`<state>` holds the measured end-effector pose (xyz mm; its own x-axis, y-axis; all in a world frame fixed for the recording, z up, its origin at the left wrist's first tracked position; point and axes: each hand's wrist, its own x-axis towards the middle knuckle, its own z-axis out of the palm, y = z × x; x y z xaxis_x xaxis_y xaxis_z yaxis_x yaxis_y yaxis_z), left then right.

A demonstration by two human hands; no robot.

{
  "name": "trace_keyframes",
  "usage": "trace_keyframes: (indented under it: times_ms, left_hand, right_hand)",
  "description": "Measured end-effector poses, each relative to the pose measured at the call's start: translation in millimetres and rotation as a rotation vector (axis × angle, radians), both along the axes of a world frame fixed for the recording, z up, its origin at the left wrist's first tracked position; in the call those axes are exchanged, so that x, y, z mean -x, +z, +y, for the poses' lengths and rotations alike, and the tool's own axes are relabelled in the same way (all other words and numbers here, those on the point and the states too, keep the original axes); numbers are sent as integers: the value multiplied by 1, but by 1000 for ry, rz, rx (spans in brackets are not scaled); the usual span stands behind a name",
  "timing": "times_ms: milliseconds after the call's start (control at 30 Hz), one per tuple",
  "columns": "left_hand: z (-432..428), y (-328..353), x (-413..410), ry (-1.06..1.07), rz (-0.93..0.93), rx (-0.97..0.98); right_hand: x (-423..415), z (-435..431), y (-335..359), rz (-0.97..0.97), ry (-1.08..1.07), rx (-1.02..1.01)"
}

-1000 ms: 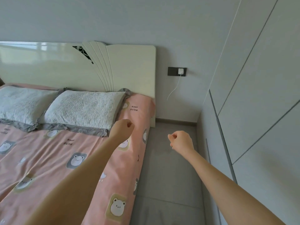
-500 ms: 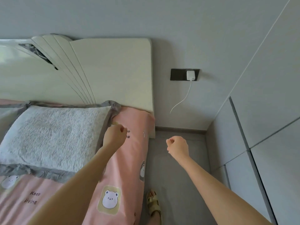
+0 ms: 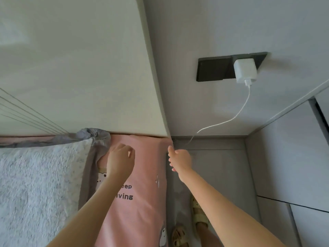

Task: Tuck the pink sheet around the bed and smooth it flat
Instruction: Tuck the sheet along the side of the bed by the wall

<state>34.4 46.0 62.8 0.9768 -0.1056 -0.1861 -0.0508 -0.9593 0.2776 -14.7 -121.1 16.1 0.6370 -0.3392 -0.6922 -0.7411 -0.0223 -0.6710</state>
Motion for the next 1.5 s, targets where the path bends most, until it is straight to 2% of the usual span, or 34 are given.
trace_keyframes:
  times_ms: [233,300,400,500,567,633,700,767,867,967,1067,1133,1233,1400,1500]
  left_hand:
    - [2,-74,-57,-159,24,-109]
    - [6,-88,-66,-272,18,-117]
    - [11,-110,-72,-446,105,-142]
    - [13,-118,-77,-491,113,-139]
    - [12,-116,-78,-531,79,-108]
    - [12,-111,-77,-570,5,-81]
    - [12,-104,-73,-577,-87,-59]
    - [15,-101,-69,-589,-167,-48]
    - [25,-100,-68,-675,-196,-46]
    - [34,-106,-70,-772,-103,-66]
    - [37,-116,-76,-753,33,-115]
    - [34,-124,-82,-694,76,-156]
    - [23,-133,-87,-642,97,-198]
    - [12,-133,-85,-586,126,-210]
    - [12,-129,-83,-567,132,-166]
  right_hand:
    - [-73,8,-88,189,-125,-229]
    - [-86,10,-102,176,-148,-283]
    - [-101,15,-121,176,-105,-315]
    - [-105,17,-128,163,-140,-323]
    - [-101,18,-130,114,-280,-303]
    - [-94,22,-128,10,-427,-179]
    - [-90,30,-121,-113,-480,-19]
    - [-90,37,-120,-202,-525,55]
    - [-96,41,-133,-155,-586,106]
    - [-107,46,-161,-16,-741,-84]
    - [-112,49,-180,-19,-833,-354]
    - [-108,46,-184,-50,-826,-461]
    - [-89,45,-179,-132,-689,-538]
    - [-59,61,-175,-21,-362,-536]
    - [-67,58,-167,-26,-351,-583]
